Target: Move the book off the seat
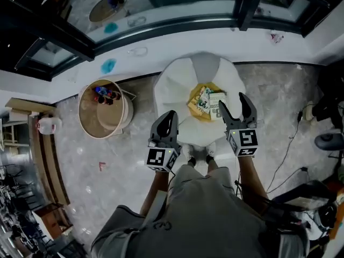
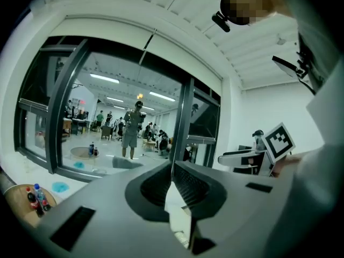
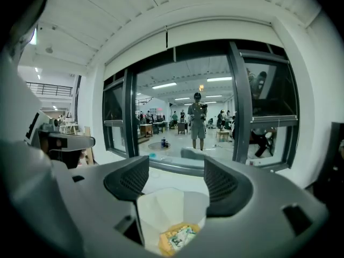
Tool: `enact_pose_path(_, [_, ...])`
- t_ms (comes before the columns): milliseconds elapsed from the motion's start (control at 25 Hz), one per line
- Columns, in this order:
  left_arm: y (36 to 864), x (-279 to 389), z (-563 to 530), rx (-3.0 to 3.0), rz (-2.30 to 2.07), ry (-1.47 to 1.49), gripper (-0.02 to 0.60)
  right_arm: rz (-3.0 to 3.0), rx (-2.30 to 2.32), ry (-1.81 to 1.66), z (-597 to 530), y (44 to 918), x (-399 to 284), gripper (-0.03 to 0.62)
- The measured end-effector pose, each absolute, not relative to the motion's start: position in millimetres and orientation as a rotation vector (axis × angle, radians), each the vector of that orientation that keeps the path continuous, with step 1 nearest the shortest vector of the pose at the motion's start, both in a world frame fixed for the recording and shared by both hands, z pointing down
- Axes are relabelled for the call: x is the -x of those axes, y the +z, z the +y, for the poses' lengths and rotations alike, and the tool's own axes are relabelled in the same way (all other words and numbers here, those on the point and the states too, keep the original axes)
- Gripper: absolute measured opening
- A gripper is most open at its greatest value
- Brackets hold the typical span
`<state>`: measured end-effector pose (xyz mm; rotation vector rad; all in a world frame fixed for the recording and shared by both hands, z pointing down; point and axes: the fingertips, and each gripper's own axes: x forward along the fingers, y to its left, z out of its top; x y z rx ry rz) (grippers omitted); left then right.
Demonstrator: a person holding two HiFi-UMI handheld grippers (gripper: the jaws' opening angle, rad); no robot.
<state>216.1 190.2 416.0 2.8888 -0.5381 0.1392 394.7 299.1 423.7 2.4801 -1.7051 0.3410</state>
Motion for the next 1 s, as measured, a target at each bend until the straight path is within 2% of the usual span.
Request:
enact_pose_path(120, [447,-236,187,-2.883,-0.487,0.206,0.021,-1.711,-2.463,0.392,304,459,-403,0.31])
enact_pose_path(160, [461,-242,187,-2.878,-0.466,0.236,0.102,-1.714,-2.461,0.415,307,473,-404,0.31])
enact_pose_path(200, [475,-249,187,-2.88,-0.445,0.263,0.243,-1.716,-2.459,0.428,310,487,-405,0.31])
enact_pose_path(240, [489,-257,188,-2.889,-0.43,0.28,0.293,-1.716,-2.453,0.435,313,501,-406,0.31])
enact_pose_path(680, [703,-340,218,-2.794,-0.277,0.489,0.295,-1.654,-2.405,0.727,361,706,-445,0.31])
enact_pose_path(1000, [844,-374,239,-2.735,-0.234,0.541,0.295,-1.625,-2.412,0.787,385,863,-475,0.31])
